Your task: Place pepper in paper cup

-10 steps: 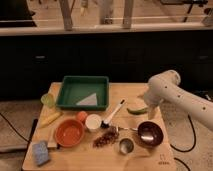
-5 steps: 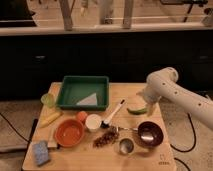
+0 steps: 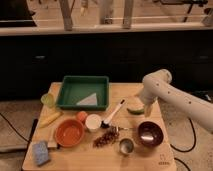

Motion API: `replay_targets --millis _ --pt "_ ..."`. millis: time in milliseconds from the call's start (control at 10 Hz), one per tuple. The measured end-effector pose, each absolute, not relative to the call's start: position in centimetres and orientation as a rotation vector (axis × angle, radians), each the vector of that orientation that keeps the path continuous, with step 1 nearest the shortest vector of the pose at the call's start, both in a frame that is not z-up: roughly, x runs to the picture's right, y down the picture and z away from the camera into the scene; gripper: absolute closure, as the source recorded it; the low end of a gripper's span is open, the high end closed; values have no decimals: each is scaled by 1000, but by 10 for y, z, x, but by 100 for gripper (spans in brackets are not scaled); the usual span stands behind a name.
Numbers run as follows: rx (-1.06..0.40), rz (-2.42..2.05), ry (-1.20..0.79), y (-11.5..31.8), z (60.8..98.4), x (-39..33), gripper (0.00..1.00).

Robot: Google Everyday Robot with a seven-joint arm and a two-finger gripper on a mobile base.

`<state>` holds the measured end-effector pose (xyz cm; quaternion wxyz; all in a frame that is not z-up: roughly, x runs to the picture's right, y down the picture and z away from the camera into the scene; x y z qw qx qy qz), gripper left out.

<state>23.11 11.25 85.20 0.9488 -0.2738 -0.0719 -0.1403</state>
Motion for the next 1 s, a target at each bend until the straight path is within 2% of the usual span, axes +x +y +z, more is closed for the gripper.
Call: replay_targets --millis 500,1000 --pt "-615 -245 -125 136 886 246 20" --pt "-648 -198 -105 156 901 263 20"
